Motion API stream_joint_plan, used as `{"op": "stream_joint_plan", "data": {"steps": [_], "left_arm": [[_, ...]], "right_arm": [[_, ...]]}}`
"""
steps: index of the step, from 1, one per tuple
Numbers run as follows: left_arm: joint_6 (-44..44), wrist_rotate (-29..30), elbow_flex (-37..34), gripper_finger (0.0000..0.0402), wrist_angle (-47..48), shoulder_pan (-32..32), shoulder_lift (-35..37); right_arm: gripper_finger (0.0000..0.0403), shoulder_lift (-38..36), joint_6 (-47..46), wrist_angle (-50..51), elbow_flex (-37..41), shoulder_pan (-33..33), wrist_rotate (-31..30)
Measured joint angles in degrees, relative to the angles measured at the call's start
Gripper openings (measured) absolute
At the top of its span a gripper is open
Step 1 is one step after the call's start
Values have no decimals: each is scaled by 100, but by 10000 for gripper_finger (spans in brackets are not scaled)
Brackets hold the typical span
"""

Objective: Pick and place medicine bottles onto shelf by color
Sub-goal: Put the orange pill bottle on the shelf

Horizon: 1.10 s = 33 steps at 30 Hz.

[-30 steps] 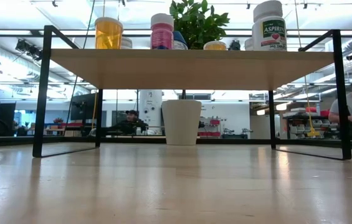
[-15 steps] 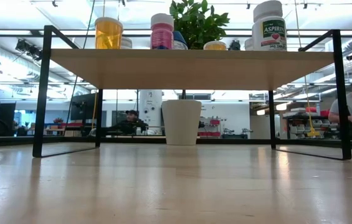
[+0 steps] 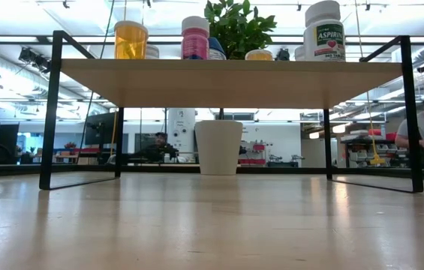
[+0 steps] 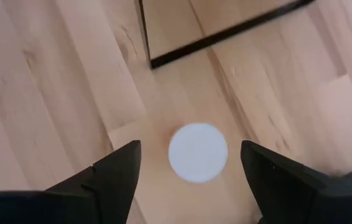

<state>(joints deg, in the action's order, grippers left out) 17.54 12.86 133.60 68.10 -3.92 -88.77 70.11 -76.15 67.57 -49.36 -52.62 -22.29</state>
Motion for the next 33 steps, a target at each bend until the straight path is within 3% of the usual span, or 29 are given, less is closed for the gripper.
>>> {"op": "stream_joint_plan", "data": {"steps": [12, 19, 33], "left_arm": [[22, 0, -2, 355, -1, 0, -92], [26, 0, -2, 355, -7, 0, -97], [27, 0, -2, 355, 37, 0, -97]], "right_arm": [[306, 141, 33, -41, 28, -7, -370], [306, 164, -536, -604, 644, -6, 63], [306, 160, -1030, -1044, 999, 0, 29]]}}
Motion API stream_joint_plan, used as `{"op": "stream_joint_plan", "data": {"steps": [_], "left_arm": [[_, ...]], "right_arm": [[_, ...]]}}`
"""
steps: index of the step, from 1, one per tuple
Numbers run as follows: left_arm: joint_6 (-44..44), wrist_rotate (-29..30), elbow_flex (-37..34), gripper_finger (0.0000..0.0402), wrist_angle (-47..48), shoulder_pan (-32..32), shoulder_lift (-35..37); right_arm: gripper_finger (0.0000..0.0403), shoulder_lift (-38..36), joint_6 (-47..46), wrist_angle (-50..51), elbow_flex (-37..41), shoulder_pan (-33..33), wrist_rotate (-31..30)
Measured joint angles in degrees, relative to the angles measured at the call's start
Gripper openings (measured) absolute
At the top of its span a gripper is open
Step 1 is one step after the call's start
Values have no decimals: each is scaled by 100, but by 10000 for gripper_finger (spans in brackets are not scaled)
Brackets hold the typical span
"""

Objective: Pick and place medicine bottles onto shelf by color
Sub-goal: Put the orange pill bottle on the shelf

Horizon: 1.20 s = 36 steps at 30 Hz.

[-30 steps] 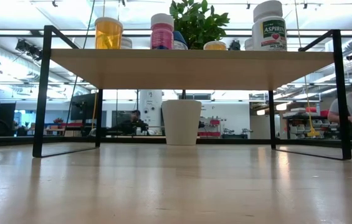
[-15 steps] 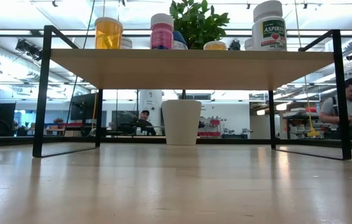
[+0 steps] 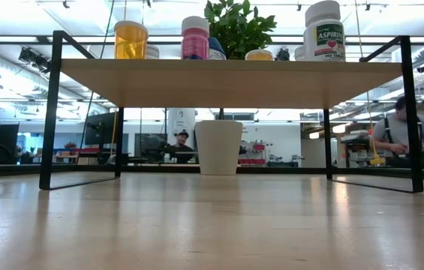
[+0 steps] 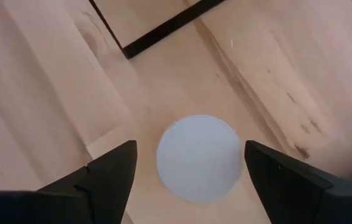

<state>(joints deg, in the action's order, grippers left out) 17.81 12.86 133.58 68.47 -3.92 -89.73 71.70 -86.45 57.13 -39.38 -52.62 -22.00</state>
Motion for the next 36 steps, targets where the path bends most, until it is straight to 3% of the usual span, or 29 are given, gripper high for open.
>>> {"op": "stream_joint_plan", "data": {"steps": [36], "left_arm": [[152, -1, 0, 355, -7, 0, 2]], "right_arm": [[261, 0, -359, -36, 131, 0, 109]]}}
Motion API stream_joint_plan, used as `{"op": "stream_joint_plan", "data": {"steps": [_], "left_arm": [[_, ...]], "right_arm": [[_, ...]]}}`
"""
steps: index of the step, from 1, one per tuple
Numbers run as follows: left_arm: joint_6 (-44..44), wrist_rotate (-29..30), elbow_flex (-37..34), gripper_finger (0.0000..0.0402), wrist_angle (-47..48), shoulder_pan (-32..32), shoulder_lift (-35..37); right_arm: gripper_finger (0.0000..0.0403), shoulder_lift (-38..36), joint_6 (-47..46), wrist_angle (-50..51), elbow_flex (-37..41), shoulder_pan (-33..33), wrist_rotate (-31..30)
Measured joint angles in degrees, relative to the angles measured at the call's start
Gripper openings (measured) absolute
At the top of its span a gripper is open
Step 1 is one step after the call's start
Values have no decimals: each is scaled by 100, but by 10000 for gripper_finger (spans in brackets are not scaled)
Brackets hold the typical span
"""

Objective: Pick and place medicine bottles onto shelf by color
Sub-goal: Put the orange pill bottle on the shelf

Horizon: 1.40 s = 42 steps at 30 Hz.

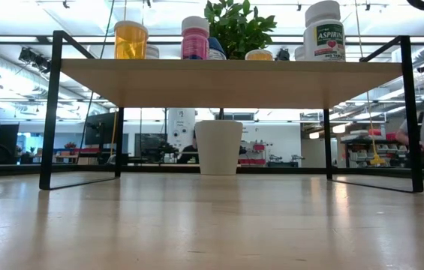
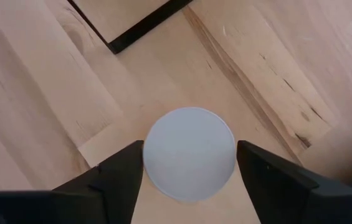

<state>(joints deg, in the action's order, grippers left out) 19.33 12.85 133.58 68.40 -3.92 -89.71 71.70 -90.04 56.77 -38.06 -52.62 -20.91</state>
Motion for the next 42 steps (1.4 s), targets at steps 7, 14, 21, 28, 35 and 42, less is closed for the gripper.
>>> {"op": "stream_joint_plan", "data": {"steps": [7, 14, 21, 28, 35, 42], "left_arm": [[0, -1, 0, 355, 0, 0, 0], [2, 0, 0, 355, 0, 0, 0], [0, -1, 0, 355, 0, 0, 0], [-60, 0, 0, 355, 0, 0, 0], [-205, -1, 0, 355, -2, -1, -2], [-214, 1, 0, 355, -4, -2, -2]], "right_arm": [[239, 0, -45, 0, 0, 0, 1], [233, 0, -114, -1, -229, 0, 122], [233, 0, -109, 27, -768, 0, 703], [232, 0, -312, 464, -1596, 0, 793], [232, 0, -492, 1687, -2589, 0, 1208], [231, -2, -793, 2543, -3395, 0, 1266]]}}
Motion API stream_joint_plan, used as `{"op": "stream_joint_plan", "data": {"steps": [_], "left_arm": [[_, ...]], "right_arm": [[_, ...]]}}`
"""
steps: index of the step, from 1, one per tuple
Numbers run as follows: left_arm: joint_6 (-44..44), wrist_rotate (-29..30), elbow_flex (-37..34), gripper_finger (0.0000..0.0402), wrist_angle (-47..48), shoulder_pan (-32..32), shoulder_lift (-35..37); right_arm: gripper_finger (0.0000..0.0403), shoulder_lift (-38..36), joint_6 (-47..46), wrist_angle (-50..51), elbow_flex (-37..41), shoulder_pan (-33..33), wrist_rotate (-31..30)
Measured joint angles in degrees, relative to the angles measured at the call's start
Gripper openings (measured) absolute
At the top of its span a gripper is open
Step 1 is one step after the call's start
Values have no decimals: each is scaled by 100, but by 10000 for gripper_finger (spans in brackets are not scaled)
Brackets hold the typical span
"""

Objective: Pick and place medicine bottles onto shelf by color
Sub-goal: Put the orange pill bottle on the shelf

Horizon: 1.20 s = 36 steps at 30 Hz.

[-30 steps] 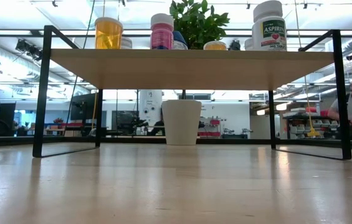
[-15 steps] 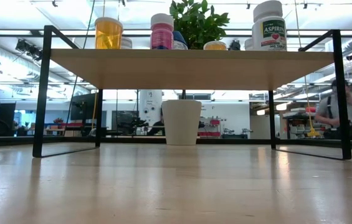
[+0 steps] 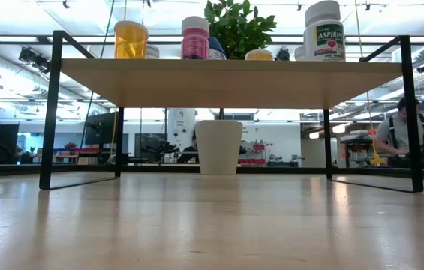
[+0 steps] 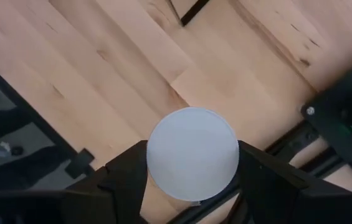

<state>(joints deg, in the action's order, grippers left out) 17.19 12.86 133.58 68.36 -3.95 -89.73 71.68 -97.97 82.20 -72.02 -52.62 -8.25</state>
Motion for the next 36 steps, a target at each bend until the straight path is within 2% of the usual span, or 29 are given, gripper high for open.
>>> {"op": "stream_joint_plan", "data": {"steps": [6, 10, 15, 25, 31, 36], "left_arm": [[0, 0, 0, 355, 0, 0, 0], [-115, 0, 0, 355, -1, 1, 0], [-153, -2, 0, 355, -17, 100, 0], [-155, -2, 0, 355, -20, 227, 0], [-187, -2, 0, 355, -17, 227, 0], [-200, -2, 0, 355, -15, 227, 0]], "right_arm": [[231, 0, 60, -18, -265, 192, -161], [231, 0, 688, -439, -390, 483, -465], [231, 156, 1665, -693, -726, 919, -549], [231, 1547, 3948, -370, -2528, 1659, -866], [231, 2294, 4503, -27, -3520, 2231, -890], [232, 2613, 4859, -170, -3973, 2594, -987]]}}
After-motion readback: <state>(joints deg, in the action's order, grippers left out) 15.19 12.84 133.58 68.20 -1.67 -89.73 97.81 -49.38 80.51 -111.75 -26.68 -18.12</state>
